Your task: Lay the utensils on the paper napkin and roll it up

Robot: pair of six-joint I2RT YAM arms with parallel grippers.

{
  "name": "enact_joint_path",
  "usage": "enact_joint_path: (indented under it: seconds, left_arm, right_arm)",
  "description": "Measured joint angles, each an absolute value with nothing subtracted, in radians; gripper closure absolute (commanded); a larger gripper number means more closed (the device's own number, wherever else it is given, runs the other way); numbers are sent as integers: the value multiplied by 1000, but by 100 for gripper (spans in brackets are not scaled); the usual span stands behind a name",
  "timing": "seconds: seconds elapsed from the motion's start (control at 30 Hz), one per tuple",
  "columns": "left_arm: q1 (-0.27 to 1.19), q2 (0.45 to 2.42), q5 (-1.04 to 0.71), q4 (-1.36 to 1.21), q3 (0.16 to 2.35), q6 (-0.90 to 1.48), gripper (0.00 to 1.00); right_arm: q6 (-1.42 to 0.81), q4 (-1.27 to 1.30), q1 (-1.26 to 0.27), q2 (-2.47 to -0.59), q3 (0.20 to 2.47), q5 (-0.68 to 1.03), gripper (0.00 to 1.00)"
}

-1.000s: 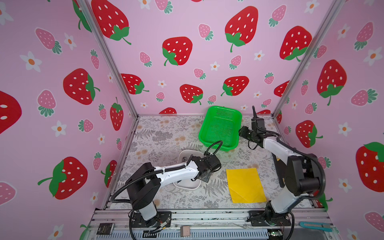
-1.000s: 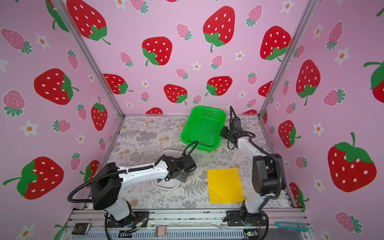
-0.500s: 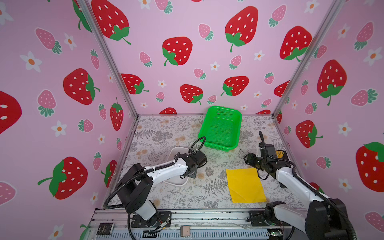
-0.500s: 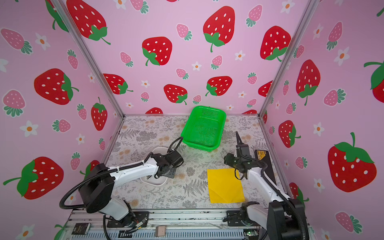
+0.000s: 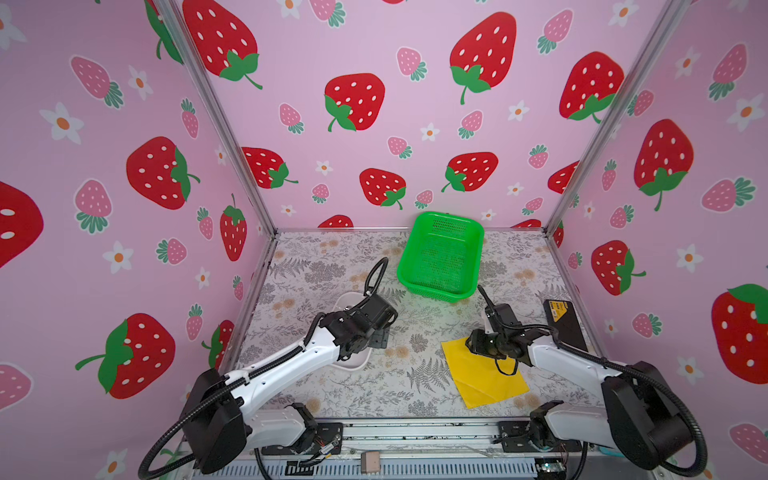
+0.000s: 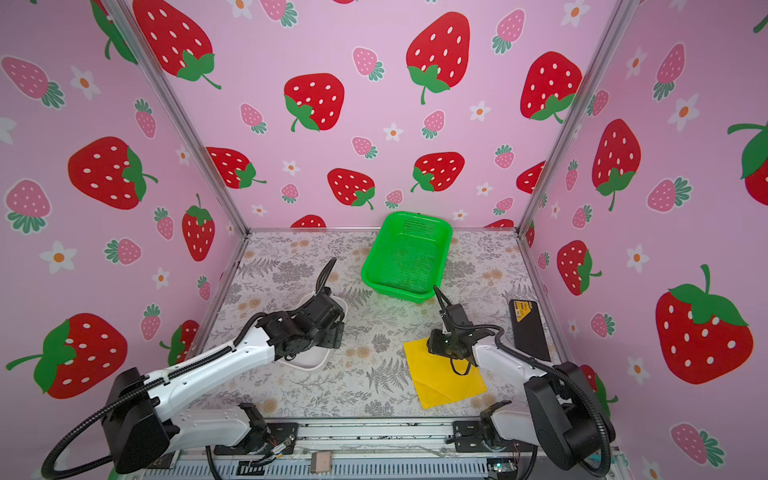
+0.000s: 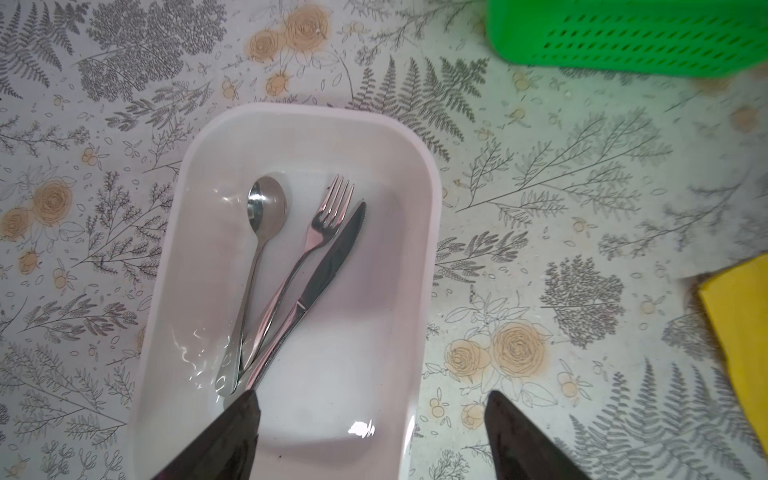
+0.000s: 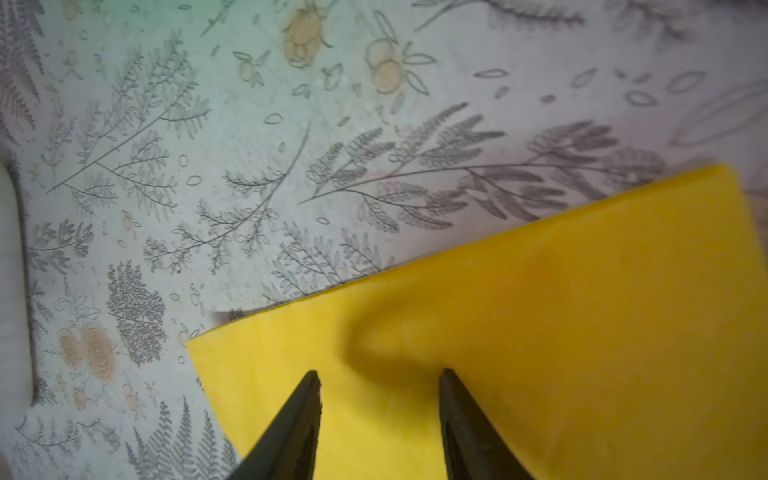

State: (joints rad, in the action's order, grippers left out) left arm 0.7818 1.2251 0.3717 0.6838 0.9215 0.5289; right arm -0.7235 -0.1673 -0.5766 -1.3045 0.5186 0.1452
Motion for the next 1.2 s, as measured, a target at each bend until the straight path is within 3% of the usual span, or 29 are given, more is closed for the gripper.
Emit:
enact_joint_path:
  seconds: [0.47, 0.7, 0.87, 1.0, 1.2]
  left_arm:
    - [782, 1145, 176, 569, 832, 615, 30]
    - [827, 1159, 31, 459, 827, 649, 50]
    - [924, 1313, -24, 394, 861, 679, 62]
    - [975, 1464, -47, 355, 905, 706, 65]
    - [1003, 1602, -57, 316, 923, 748, 68]
  right_arm:
    - [-785, 102, -888, -1621, 724, 107, 55]
    - [-807, 42, -881, -1322, 642, -27, 59]
    - [-812, 5, -745, -1104, 482, -21, 69]
    - [-812, -19, -646, -1076, 373, 64, 71]
    - [-807, -15, -625, -1130, 358, 145, 72]
